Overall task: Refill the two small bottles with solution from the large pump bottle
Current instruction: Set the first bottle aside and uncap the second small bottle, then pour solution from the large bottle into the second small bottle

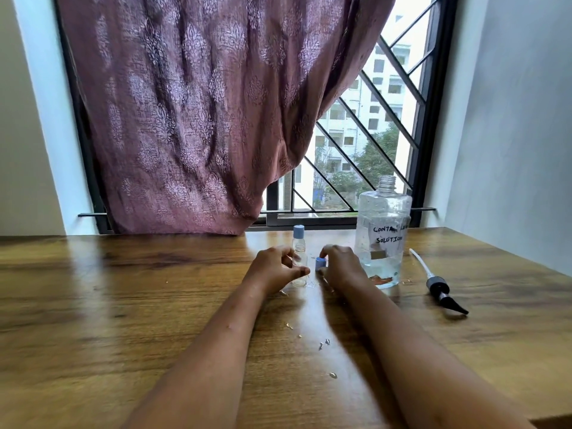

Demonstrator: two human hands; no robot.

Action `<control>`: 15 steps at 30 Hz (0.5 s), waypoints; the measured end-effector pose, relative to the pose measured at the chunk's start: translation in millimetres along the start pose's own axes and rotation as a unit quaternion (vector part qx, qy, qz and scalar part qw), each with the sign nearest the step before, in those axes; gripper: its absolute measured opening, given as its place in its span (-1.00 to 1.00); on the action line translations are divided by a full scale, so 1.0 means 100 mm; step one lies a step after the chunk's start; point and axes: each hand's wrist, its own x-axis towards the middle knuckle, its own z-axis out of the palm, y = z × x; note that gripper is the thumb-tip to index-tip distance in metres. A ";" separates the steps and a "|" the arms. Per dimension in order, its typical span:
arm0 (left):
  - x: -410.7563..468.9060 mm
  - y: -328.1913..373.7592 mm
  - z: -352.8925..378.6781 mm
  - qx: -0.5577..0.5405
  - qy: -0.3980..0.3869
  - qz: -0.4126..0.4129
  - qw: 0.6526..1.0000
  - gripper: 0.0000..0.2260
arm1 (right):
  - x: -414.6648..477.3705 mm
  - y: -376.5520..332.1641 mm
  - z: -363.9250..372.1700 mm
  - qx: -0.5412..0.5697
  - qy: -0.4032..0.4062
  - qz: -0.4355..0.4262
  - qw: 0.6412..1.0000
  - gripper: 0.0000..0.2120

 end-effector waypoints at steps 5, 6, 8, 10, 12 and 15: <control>0.00 0.01 -0.01 0.006 -0.008 0.005 1.000 -0.69 | -0.01 -0.15 -0.31 0.075 0.151 -0.040 0.985 -0.83; -0.01 0.03 -0.01 0.011 -0.010 0.007 1.000 -0.69 | -0.03 -0.20 -0.39 0.096 0.206 -0.056 0.972 -0.85; -0.01 0.05 -0.01 0.019 -0.015 0.011 1.000 -0.69 | -0.09 -0.28 -0.57 0.120 0.327 -0.081 0.934 -0.86; -0.02 0.07 0.00 0.025 -0.022 0.018 0.999 -0.69 | -0.15 -0.29 -0.73 0.108 0.441 -0.092 0.886 -0.84; -0.03 0.10 0.01 0.031 -0.031 0.027 0.999 -0.69 | -0.15 -0.19 -0.81 0.093 0.509 -0.064 0.853 -0.74; -0.04 0.13 0.03 0.035 -0.040 0.036 0.998 -0.68 | -0.11 -0.01 -0.82 0.108 0.502 0.049 0.857 -0.45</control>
